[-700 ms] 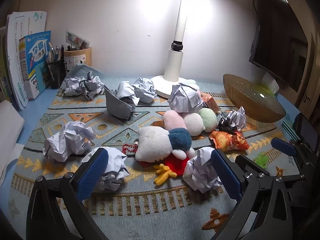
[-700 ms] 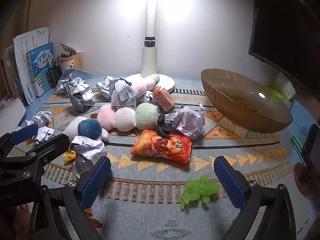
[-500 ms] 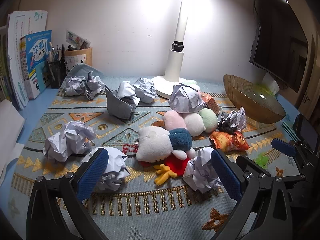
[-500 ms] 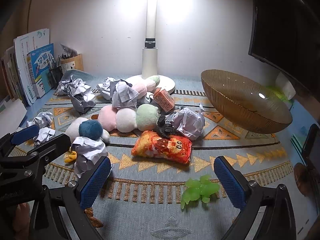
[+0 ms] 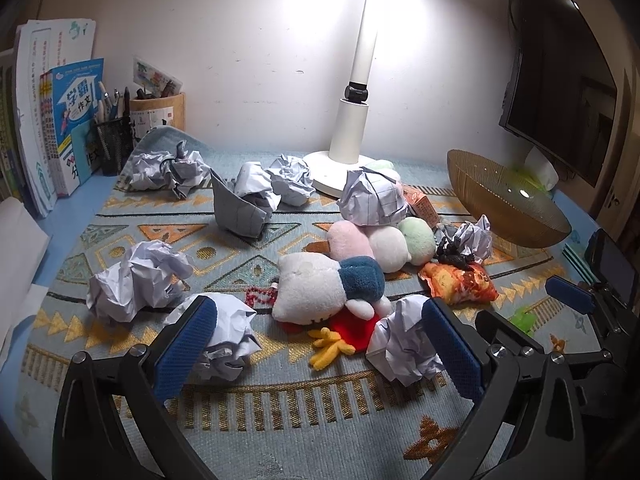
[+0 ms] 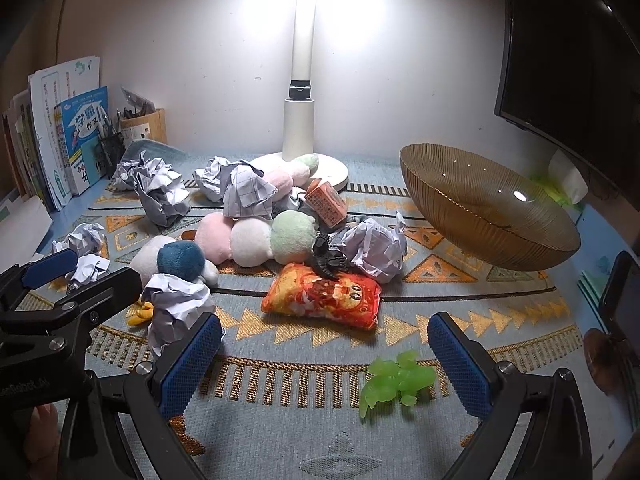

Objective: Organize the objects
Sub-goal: 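Move both grippers down onto crumpled white paper balls and close them, then carry the paper balls over the amber glass bowl and open both grippers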

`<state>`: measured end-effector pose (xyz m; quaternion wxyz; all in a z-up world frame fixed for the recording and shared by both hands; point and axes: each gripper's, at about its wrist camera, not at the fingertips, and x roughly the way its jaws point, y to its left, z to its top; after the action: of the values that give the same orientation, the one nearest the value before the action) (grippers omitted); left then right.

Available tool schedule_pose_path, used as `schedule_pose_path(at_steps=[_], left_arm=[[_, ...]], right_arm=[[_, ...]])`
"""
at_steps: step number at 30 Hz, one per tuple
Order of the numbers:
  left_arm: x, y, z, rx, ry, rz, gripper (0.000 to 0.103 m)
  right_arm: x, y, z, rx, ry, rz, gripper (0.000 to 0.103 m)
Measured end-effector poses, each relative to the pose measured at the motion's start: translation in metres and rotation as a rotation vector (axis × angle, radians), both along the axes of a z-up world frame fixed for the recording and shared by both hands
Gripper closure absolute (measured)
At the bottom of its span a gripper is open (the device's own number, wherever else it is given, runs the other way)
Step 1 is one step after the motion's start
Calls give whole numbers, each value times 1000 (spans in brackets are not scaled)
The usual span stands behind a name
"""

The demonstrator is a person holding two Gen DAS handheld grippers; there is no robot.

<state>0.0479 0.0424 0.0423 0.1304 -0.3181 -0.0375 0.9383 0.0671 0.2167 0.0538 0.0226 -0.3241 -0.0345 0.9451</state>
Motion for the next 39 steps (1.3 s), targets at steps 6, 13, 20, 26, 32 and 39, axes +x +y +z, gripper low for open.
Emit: schedule_pose_path(at_steps=[6, 13, 20, 26, 32, 39], left_arm=[[-1, -33, 3, 66, -93, 51, 1], [4, -54, 13, -63, -76, 120, 1], [-24, -64, -11, -18, -229, 85, 2], [-38, -52, -32, 51, -308, 47, 16], [-36, -44, -31, 13, -278, 35, 59], [-14, -27, -4, -13, -208, -19, 60]], right_arm=[[10, 7, 7, -74, 45, 73, 2], [2, -9, -1, -170, -91, 179, 48], [-10, -36, -6, -225, -141, 236, 48], [-26, -46, -16, -224, -186, 243, 48], [-28, -50, -18, -208, -188, 244, 60], [-7, -28, 2, -280, -93, 220, 61]])
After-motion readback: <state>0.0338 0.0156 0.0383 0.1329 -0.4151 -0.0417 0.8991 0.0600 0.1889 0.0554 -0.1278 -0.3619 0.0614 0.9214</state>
